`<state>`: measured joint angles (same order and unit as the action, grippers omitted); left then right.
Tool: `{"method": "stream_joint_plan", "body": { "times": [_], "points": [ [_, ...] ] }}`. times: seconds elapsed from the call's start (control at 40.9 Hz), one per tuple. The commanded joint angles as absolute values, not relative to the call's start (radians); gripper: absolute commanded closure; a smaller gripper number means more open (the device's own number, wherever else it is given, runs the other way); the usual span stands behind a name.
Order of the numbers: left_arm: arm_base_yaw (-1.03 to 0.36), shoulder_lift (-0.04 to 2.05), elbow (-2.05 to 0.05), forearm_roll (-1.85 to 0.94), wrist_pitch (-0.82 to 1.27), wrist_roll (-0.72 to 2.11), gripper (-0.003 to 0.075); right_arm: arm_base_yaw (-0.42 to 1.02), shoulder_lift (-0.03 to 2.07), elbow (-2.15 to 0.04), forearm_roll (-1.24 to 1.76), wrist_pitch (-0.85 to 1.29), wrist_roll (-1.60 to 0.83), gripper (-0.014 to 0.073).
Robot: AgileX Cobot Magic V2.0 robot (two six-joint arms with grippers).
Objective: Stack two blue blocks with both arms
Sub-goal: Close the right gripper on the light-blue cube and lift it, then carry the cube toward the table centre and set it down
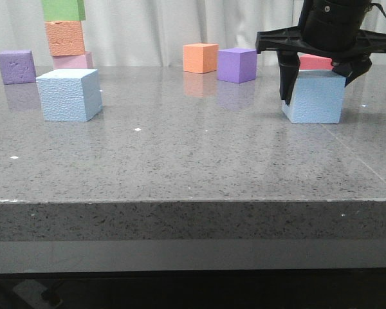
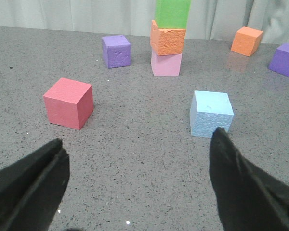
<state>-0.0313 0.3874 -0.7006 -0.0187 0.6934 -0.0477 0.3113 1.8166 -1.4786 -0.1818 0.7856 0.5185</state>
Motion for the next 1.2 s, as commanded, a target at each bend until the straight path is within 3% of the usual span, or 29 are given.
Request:
{"method": "stream_joint_plan", "body": {
  "times": [0.0, 0.415, 0.611, 0.831, 1.051, 1.173],
  "points": [
    [-0.034, 0.403, -0.727, -0.027, 0.614, -0.052, 0.0134, 0.338, 1.748, -1.521, -0.209, 0.767, 0.516, 0.0179],
    [-0.034, 0.403, -0.727, -0.027, 0.614, -0.052, 0.0134, 0.541, 1.857, -1.792, -0.179, 0.854, 0.554, 0.0176],
    [-0.034, 0.403, -0.727, -0.027, 0.614, -0.052, 0.0134, 0.572, 1.995, -1.949, -0.212, 0.953, 0.666, 0.0176],
    [-0.034, 0.403, -0.727, -0.027, 0.614, -0.052, 0.0134, 0.572, 2.01, -1.96, -0.246, 0.971, 0.709, 0.0174],
    [-0.034, 0.403, -0.727, -0.027, 0.614, -0.052, 0.0134, 0.572, 2.014, -1.96, -0.246, 1.001, 0.707, 0.0007],
    [-0.034, 0.403, -0.727, -0.027, 0.614, -0.052, 0.0134, 0.572, 2.014, -1.96, -0.245, 1.004, 0.707, -0.0002]
  ]
}}
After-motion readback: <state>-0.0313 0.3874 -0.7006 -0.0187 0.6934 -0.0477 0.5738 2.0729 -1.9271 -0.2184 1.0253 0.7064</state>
